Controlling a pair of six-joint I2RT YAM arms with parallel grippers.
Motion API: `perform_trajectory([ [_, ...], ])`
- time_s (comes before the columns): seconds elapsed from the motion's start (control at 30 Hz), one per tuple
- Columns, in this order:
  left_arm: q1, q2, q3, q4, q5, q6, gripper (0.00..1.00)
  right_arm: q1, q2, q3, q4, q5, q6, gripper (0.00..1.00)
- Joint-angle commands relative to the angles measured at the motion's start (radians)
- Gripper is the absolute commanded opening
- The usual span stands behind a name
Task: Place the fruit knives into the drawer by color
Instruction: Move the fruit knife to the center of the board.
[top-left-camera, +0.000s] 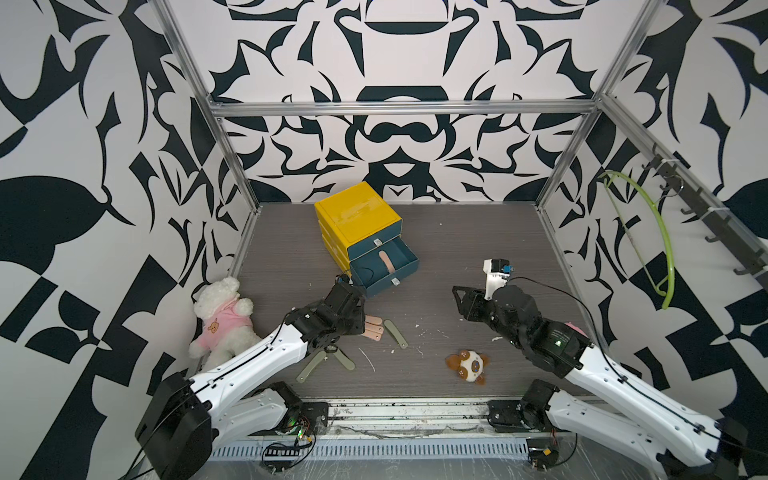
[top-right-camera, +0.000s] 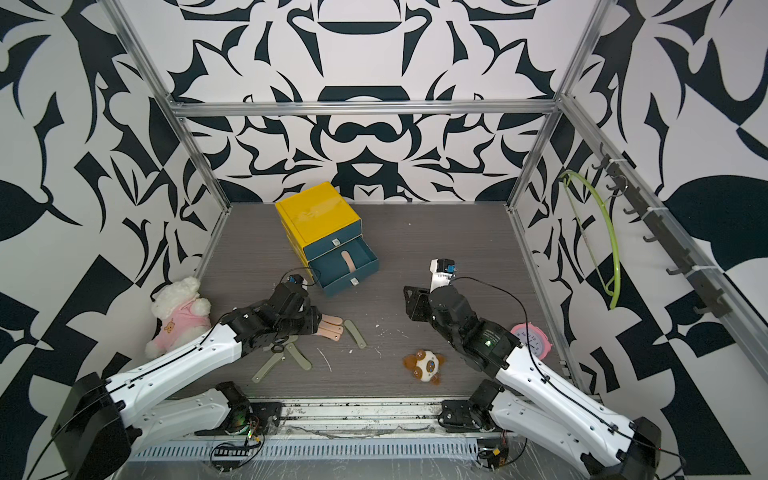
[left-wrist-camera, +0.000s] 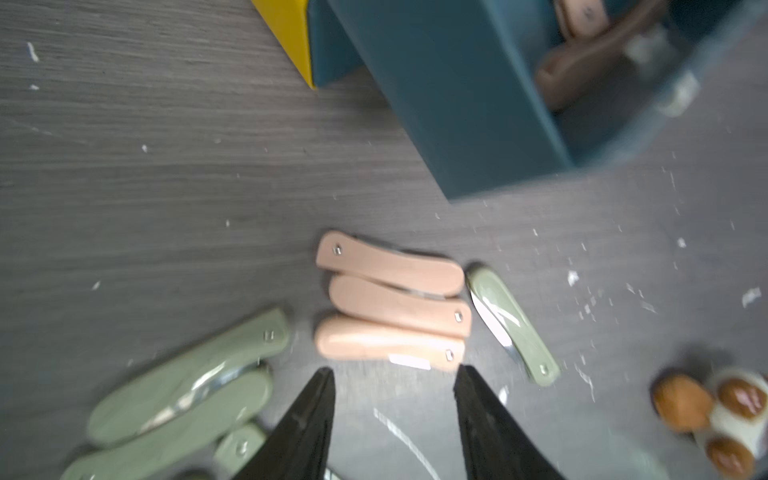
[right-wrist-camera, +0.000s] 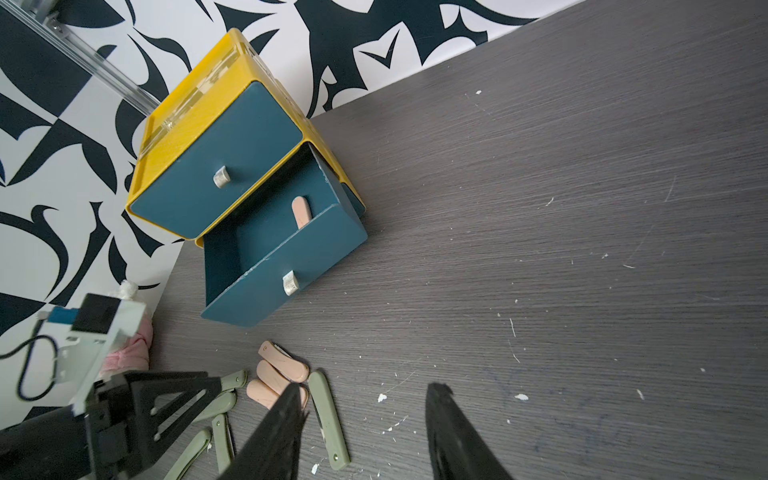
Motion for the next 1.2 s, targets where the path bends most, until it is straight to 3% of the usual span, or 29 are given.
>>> perform_trajectory([
  [0.0, 0.026, 0.052, -0.024, 0.225, 0.039, 0.013, 0.51, -0.005, -0.008, 0.017, 0.026, 0.015, -0.002, 0.5],
  [0.2, 0.034, 0.247, -0.001, 0.295, -0.008, -0.005, 0.42, -0.005, -0.039, 0.025, -0.003, 0.026, -0.008, 0.5],
  [0.43, 0.031, 0.333, -0.019, 0.262, -0.03, -0.049, 0.36, -0.005, -0.081, 0.022, -0.028, 0.041, -0.011, 0.5],
  [0.87, -0.251, 0.25, -0.079, 0.042, 0.011, -0.208, 0.34, -0.005, -0.071, 0.01, -0.01, 0.043, -0.013, 0.5],
  [1.07, -0.283, 0.127, -0.054, -0.073, 0.038, -0.215, 0.4, -0.006, -0.068, 0.004, 0.0, 0.04, -0.008, 0.5],
  [1.17, -0.284, 0.042, -0.004, -0.125, 0.024, -0.202, 0.5, -0.006, -0.065, 0.0, 0.003, 0.039, -0.005, 0.5],
])
